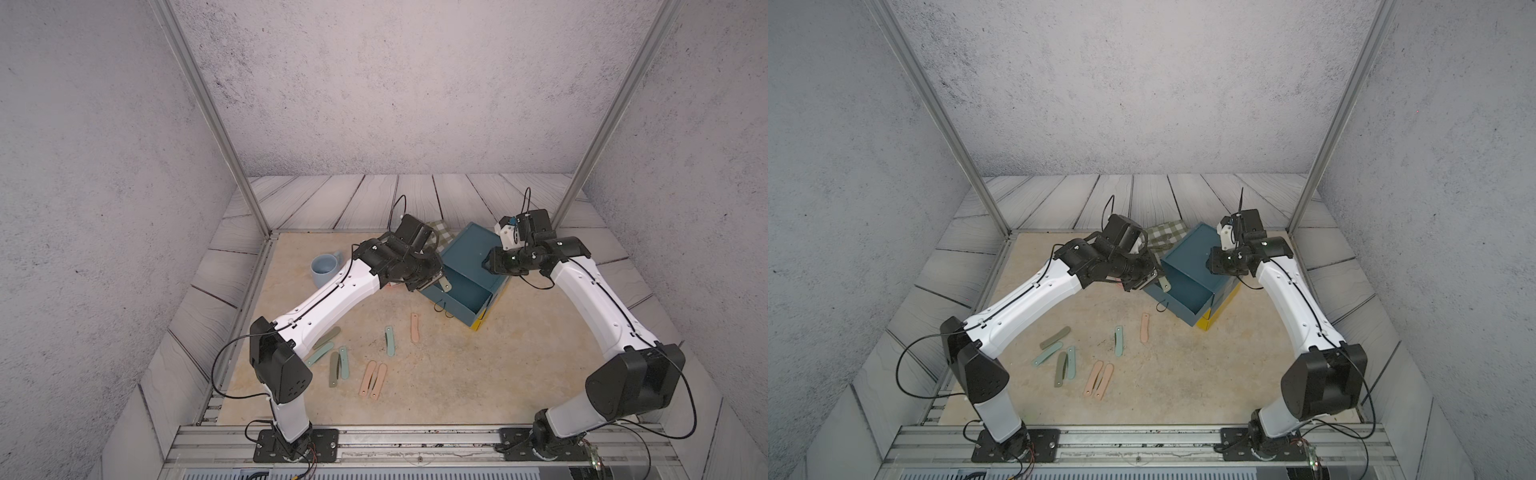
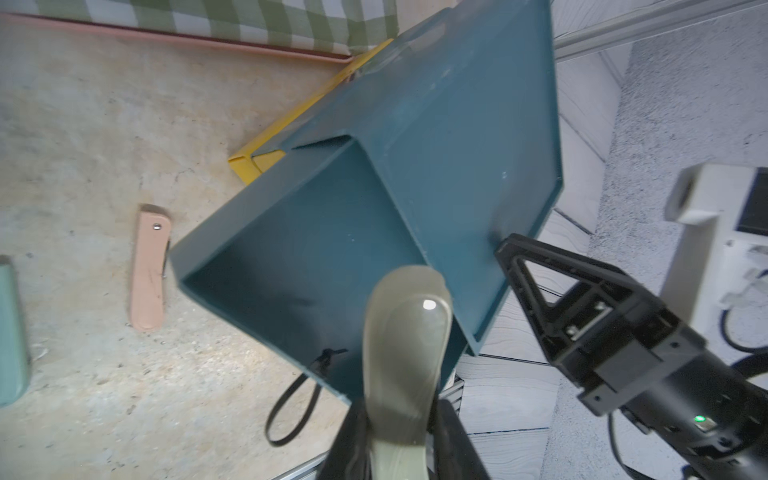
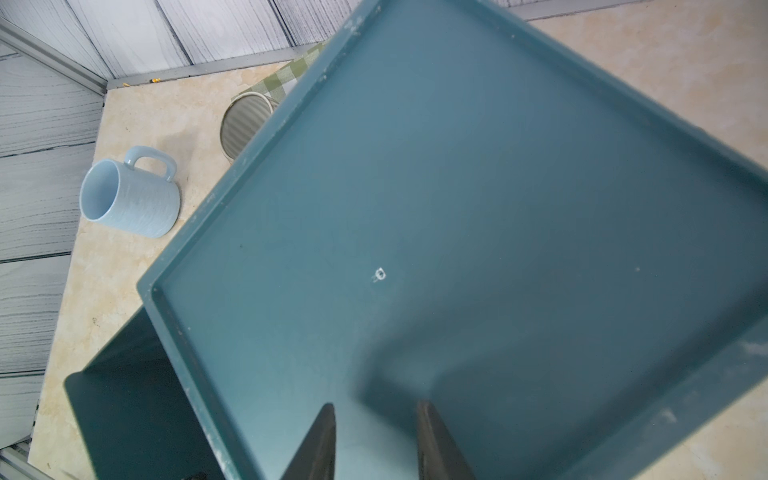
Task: Place the fruit knives into the drawer by color
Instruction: Place the fruit knife in the drawer.
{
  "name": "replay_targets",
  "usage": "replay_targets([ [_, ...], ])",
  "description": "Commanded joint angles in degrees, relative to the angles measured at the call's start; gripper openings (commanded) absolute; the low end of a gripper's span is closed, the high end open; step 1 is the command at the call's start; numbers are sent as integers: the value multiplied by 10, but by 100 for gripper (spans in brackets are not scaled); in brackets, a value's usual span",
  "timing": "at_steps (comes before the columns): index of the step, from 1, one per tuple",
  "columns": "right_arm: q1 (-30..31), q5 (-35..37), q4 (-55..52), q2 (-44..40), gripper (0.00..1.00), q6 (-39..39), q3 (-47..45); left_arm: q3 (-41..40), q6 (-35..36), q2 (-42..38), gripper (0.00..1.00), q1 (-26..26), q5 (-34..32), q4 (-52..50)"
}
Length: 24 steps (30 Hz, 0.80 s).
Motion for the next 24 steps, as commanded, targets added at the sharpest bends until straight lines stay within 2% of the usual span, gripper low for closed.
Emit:
replay_targets([
  [1,1,11,-71,17,35,5,-28,18,-22,6,0,-8,-24,4],
  [11,1,10,-67,14,35,5,-40,-18,-75,7,0,-28,-75,36],
  [24,0,15,-68,9,35,-2,-47,-10,-87,36,0,-34,-85,47],
])
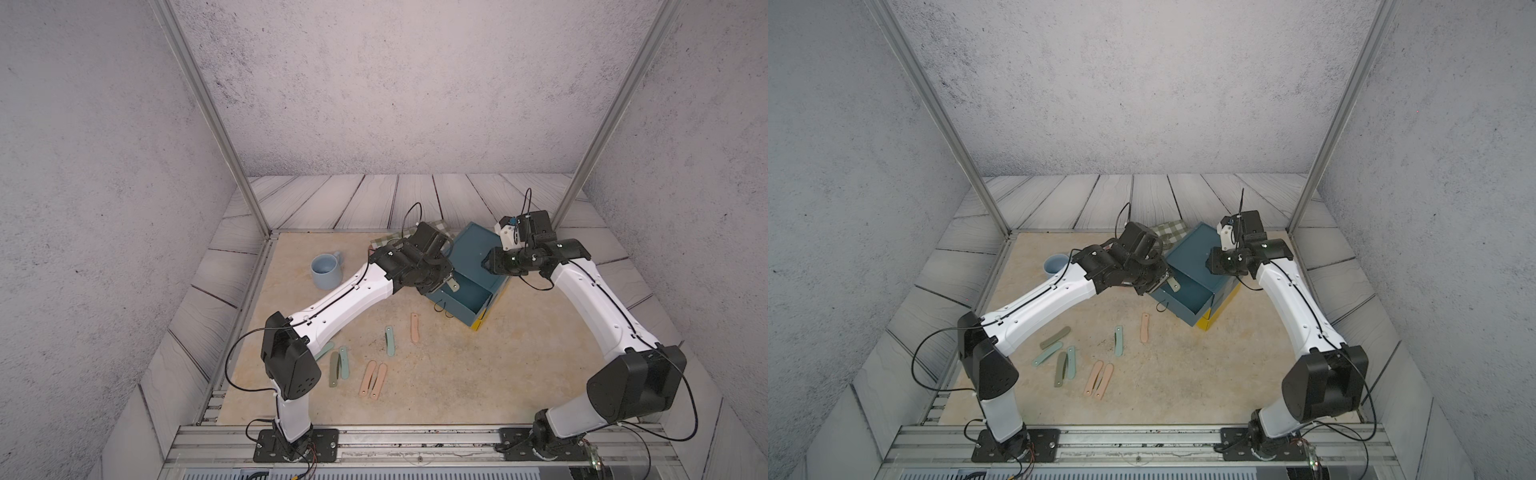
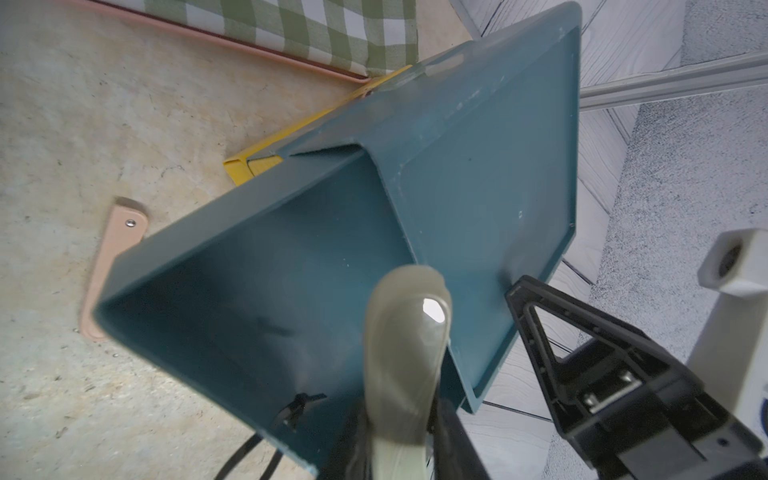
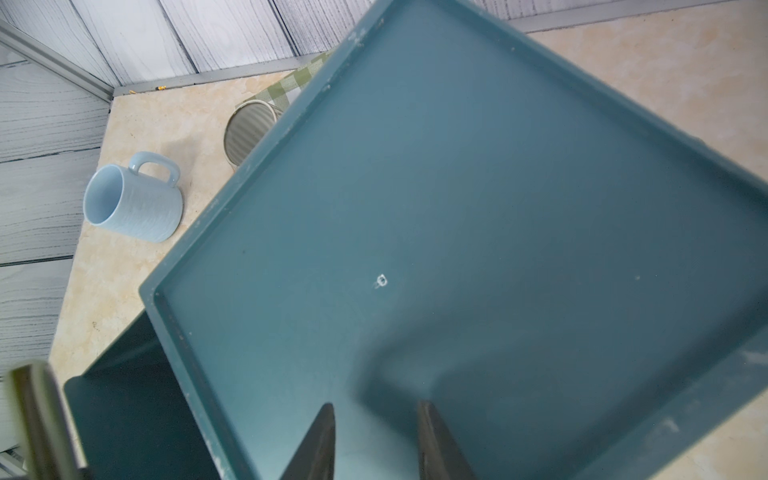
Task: Place the fruit knives into the drawer by color
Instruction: Place the fruit knife in the drawer.
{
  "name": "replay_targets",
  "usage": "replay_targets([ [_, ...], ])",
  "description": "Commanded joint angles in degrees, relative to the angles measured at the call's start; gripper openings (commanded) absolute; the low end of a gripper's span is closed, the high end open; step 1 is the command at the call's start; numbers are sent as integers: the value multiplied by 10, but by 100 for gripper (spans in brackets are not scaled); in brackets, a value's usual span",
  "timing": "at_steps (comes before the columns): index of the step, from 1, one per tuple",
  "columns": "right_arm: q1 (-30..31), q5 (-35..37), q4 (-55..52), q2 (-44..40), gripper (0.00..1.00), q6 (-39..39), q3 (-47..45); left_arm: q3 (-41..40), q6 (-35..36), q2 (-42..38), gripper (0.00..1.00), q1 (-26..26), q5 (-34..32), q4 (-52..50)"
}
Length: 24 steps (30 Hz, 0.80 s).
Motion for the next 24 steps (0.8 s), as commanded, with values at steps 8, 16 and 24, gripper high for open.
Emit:
replay_targets([
  [8,0,13,-87,14,35,-3,-33,3,-6,8,0,-3,-12,10],
  [16,0,15,-87,12,36,-5,-33,-2,-4,9,0,-3,-11,6],
  [24,0,15,-87,12,36,-5,-34,-11,-6,8,0,-3,-13,7],
])
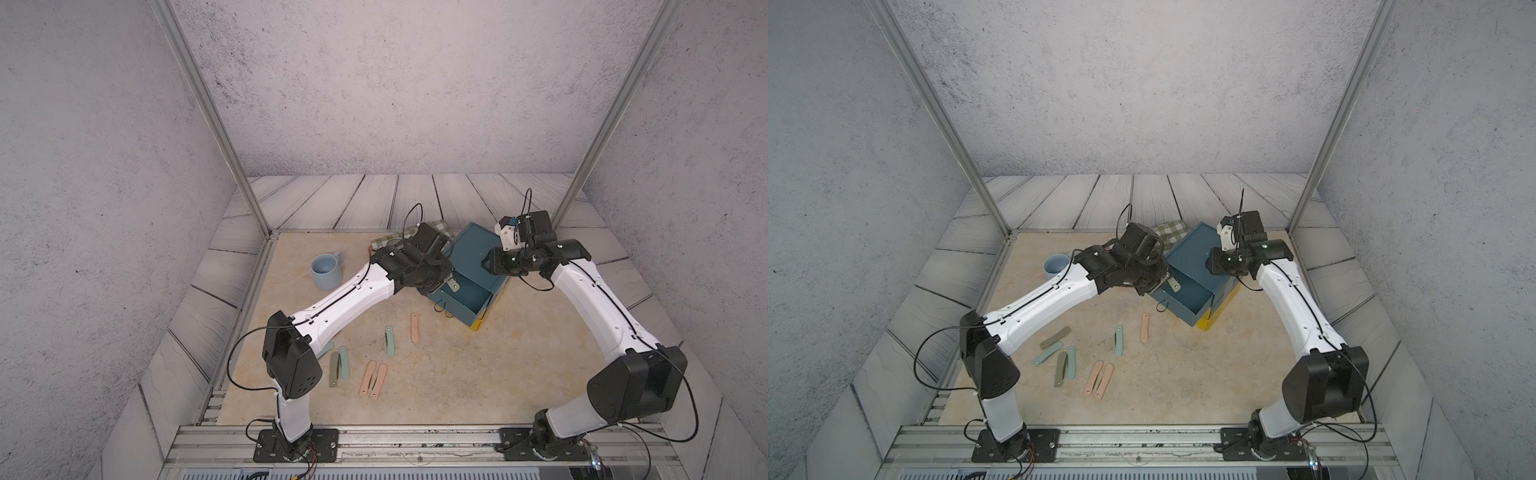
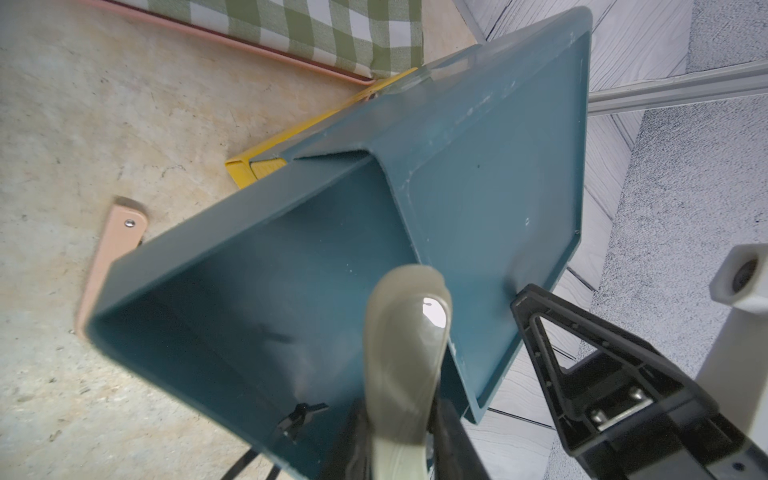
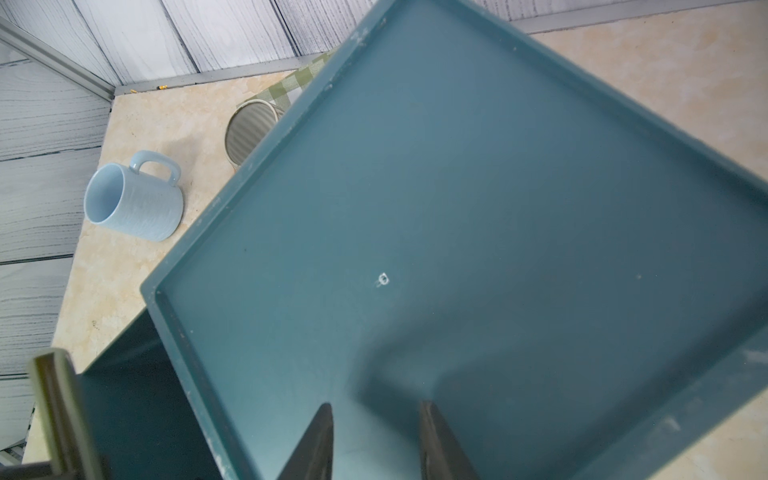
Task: Place the fruit knives into the drawer by color
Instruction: Place the fruit knife in the drawer.
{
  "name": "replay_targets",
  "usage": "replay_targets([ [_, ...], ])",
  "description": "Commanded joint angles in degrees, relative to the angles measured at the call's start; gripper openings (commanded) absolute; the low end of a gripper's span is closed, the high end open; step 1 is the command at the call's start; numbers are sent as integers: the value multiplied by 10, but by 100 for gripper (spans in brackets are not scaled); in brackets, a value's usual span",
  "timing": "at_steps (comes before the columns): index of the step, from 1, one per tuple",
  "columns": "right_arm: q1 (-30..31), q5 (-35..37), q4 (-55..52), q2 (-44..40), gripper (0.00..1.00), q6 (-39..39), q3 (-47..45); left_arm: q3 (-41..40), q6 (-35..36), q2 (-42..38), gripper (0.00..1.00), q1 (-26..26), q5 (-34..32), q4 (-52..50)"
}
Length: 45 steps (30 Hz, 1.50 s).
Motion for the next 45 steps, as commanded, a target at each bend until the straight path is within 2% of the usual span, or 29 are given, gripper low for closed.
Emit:
replay_targets([
  [1,0,15,-90,15,36,-2,-31,-9,1,7,0,-3,-9,3],
  [37,0,16,-91,17,38,-5,-28,-17,-1,16,27,-3,-2,10],
  [45,0,17,-91,17,39,-5,-28,-17,0,19,30,-3,-1,13],
])
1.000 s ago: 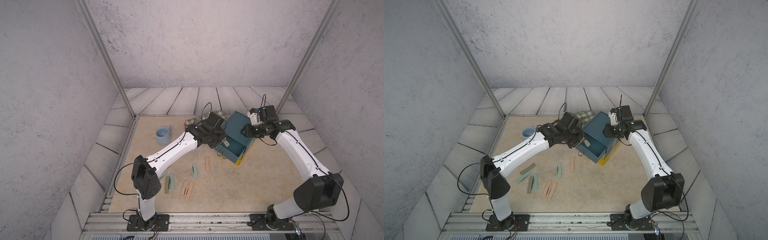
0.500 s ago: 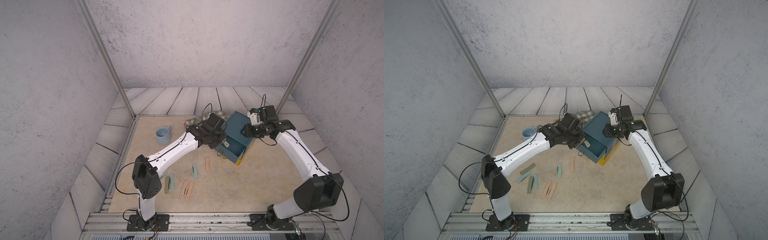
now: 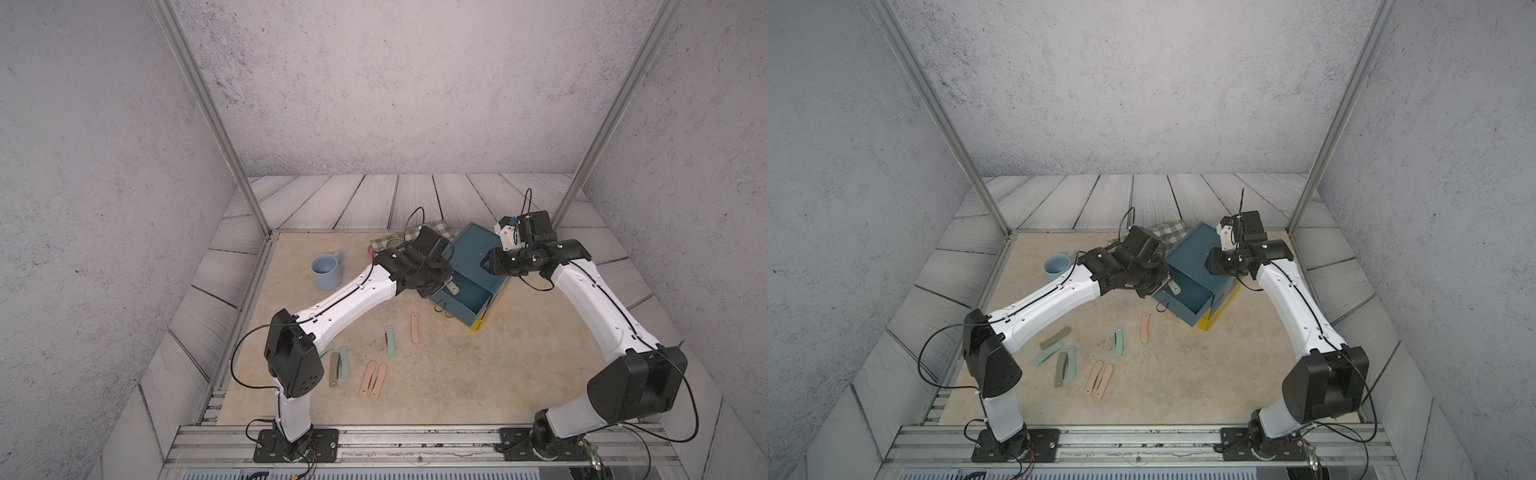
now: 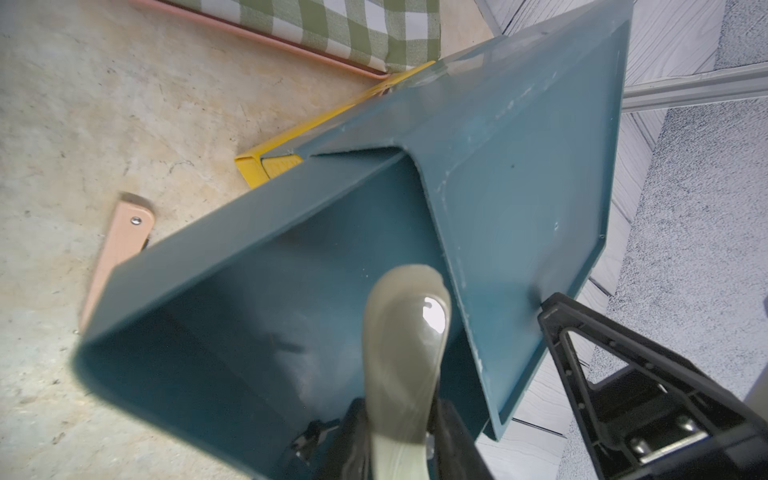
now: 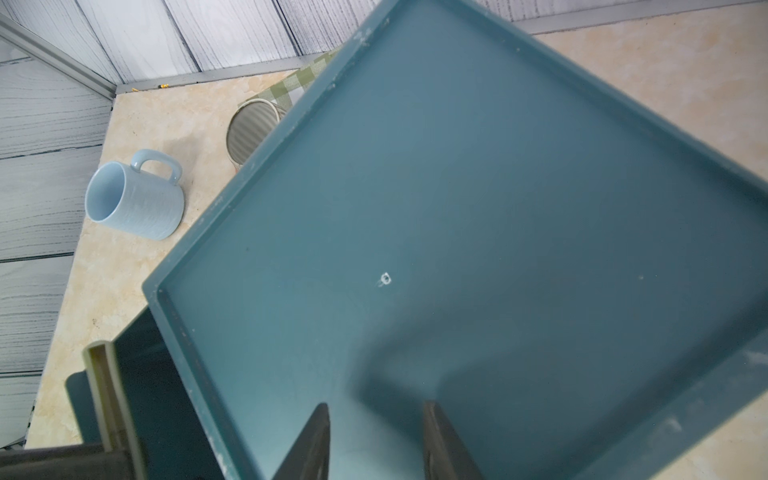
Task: Place the fruit knives into the drawer by color
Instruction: Place the fruit knife in the drawer, then pick up the fruit knife from the center of the board.
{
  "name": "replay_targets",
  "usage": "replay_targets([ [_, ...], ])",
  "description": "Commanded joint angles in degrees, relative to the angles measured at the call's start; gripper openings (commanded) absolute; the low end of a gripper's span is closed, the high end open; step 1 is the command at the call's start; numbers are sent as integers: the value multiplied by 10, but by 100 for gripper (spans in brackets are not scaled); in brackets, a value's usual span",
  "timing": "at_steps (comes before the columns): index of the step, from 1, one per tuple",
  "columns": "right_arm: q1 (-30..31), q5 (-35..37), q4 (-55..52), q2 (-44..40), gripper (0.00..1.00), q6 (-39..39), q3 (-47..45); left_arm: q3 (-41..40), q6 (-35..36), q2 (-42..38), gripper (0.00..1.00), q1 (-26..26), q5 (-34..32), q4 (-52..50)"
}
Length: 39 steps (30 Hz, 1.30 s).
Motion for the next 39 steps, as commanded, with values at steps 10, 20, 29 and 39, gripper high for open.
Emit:
replay_targets([
  [10,0,19,-91,17,39,-3,-29,6,9,16,34,-3,-3,1],
  [20,0,20,-90,19,39,-2,-26,107,90,13,36,-3,-43,-80],
  [29,0,25,-94,20,40,-5,-21,203,277,-57,39,18,-121,-246],
  [39,0,20,-97,16,40,-6,-25,-157,452,-192,46,146,-132,-284],
])
